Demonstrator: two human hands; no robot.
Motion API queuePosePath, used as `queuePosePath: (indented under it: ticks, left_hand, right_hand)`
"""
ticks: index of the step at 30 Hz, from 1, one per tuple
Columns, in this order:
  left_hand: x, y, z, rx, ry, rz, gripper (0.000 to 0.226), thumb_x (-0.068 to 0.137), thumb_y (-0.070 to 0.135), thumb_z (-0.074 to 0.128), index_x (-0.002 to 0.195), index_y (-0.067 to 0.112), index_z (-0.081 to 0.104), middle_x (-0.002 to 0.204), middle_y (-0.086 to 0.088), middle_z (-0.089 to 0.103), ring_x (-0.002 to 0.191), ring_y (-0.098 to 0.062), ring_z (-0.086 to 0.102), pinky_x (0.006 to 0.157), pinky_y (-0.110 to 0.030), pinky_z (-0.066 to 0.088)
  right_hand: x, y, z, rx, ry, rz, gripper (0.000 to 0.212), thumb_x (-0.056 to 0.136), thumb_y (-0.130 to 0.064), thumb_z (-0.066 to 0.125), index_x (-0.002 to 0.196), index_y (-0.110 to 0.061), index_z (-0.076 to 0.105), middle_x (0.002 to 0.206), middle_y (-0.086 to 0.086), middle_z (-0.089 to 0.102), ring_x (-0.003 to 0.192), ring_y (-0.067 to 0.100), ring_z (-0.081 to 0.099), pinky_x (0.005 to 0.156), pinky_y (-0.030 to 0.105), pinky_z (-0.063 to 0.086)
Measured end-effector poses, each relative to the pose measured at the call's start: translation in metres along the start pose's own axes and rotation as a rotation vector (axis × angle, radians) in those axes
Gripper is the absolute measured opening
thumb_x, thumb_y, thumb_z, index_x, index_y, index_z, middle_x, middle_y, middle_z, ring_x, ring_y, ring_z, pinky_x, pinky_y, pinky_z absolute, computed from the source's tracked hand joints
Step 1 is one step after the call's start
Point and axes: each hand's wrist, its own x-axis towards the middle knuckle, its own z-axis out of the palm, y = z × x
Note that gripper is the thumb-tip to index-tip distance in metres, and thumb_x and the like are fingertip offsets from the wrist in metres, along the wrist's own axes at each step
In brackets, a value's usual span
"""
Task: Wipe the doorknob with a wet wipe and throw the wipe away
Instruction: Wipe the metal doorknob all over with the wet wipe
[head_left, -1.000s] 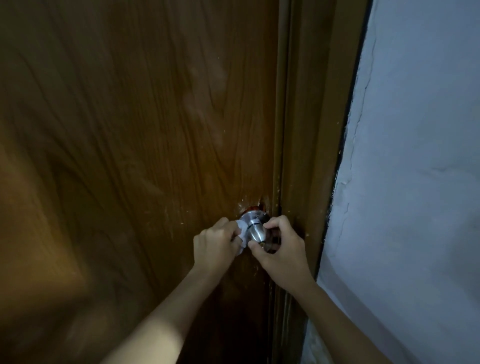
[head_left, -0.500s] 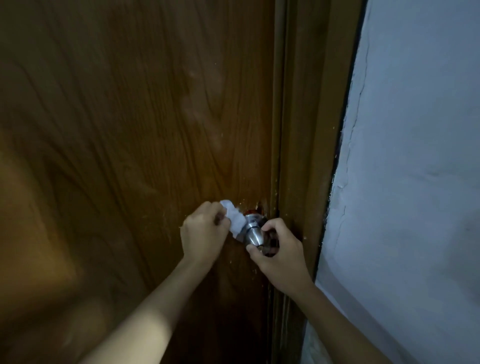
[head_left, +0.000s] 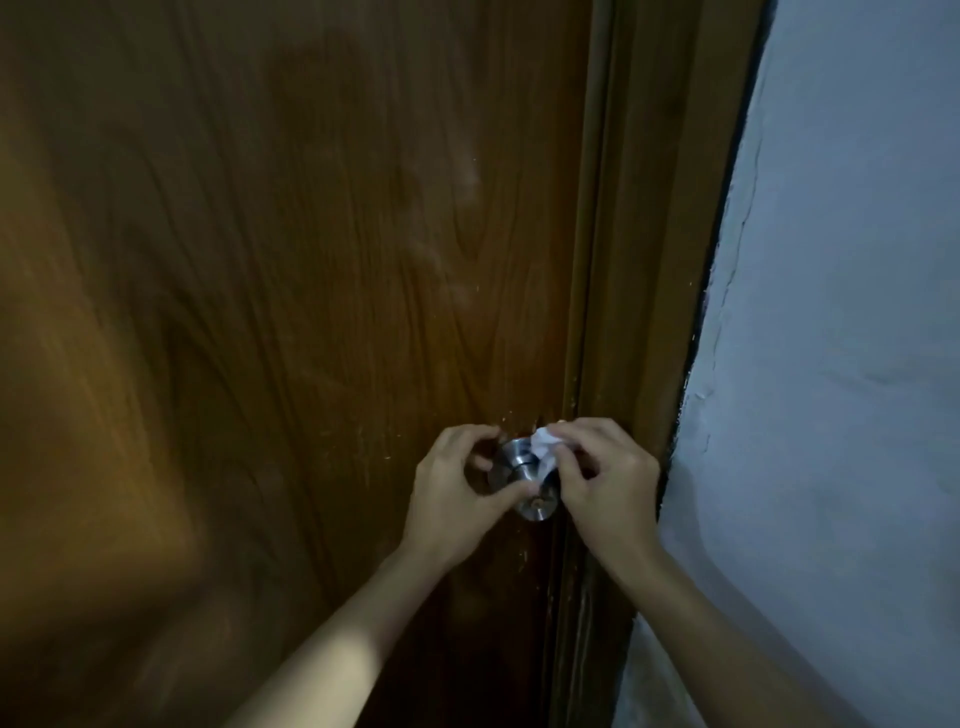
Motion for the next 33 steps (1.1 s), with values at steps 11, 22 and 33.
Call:
queuePosePath:
  ticks: [11,22,33]
  left_hand:
    - [-0.002,0.006,0.012,0.213,-0.116,-0.068,0.078,0.067,0.038,0.076,0.132,0.019,0.036,0.131,0.002,0.047,0.112,-0.011,0.051,0.086,-0.024,0.048]
    - [0.001,0.005,0.010,0.295,-0.159,-0.013,0.081,0.067,0.047,0.073,0.133,0.020,0.034,0.132,0.002,0.047,0.113,-0.010,0.050,0.080,-0.018,0.039]
    - [0.002,0.004,0.012,0.366,-0.159,0.047,0.070,0.076,0.041,0.066,0.135,0.017,0.037,0.132,0.001,0.045,0.109,-0.013,0.054,0.080,-0.017,0.041]
  right_hand:
    - [0.016,0.003,0.026,-0.156,-0.295,-0.005,0.013,0.081,-0.009,0.065,0.093,-0.008,0.071,0.098,0.007,0.059,0.084,0.011,0.053,0.073,0.014,0.045]
    - [0.010,0.005,0.026,-0.237,-0.154,0.118,0.011,0.081,0.002,0.058,0.088,-0.001,0.067,0.090,0.015,0.065,0.075,0.019,0.059,0.062,0.008,0.036]
    - [-0.029,0.007,0.022,0.093,-0.350,0.330,0.043,0.097,-0.025,0.035,0.140,-0.018,0.031,0.135,0.000,0.033,0.112,0.007,0.039,0.076,0.006,0.033]
